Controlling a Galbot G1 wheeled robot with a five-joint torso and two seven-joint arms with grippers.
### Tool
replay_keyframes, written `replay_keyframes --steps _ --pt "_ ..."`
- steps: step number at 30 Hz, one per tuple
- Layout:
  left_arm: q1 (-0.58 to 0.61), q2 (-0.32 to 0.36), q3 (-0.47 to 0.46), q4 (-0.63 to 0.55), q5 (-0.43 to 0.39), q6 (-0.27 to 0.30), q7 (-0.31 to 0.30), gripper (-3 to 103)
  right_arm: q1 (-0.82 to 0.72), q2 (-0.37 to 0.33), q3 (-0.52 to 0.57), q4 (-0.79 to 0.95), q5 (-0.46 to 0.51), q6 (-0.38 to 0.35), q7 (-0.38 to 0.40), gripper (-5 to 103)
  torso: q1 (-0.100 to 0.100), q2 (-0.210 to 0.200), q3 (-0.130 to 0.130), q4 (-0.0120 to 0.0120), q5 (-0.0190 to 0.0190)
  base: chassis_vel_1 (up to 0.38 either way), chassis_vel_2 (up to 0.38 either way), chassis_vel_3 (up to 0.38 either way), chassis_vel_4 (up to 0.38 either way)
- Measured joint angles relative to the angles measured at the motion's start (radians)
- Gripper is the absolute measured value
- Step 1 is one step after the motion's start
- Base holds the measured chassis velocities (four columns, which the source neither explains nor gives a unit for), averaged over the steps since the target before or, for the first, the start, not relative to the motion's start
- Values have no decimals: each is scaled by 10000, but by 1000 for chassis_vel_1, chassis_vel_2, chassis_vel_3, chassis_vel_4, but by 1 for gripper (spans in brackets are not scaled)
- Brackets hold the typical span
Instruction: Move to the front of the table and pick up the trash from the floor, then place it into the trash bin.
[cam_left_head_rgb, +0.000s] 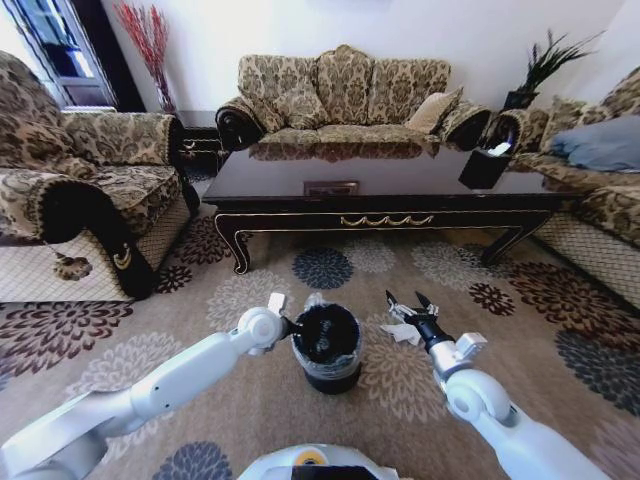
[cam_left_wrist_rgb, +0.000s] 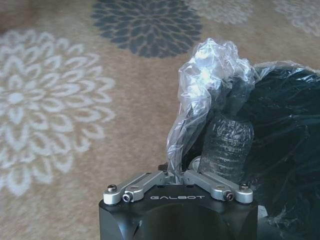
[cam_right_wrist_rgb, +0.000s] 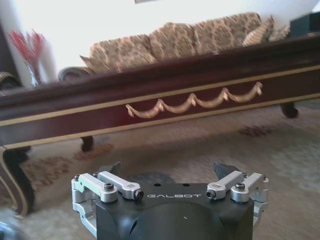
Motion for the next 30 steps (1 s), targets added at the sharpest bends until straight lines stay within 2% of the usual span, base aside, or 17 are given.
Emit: replay_keyframes --steps 8,12,17,23,30 --pt "840 556 -1208 -192 130 119 104 0 1212 122 -624 -2287 -58 -85 -379 100 0 0 0 -3 0 0 0 0 0" --pt "1502 1098 -1979 -500 282 124 234 0 2760 356 -1590 -4136 -37 -127 -566 100 0 0 0 6 0 0 0 0 0" --pt "2165 1520 -2644 -981 339 125 284 0 3911 794 -2387 -5773 -188 -116 -757 100 0 0 0 3 0 0 0 0 0" --pt "3015 1939 -3422 -1493 440 126 373 0 4715 1330 -3072 -7774 -736 101 -969 100 0 0 0 0 0 0 0 0 0" --pt "3742 2238 -4005 -1910 440 149 501 0 5194 1751 -3229 -9290 -1095 209 -1041 100 0 1 -1 0 2 0 0 0 0"
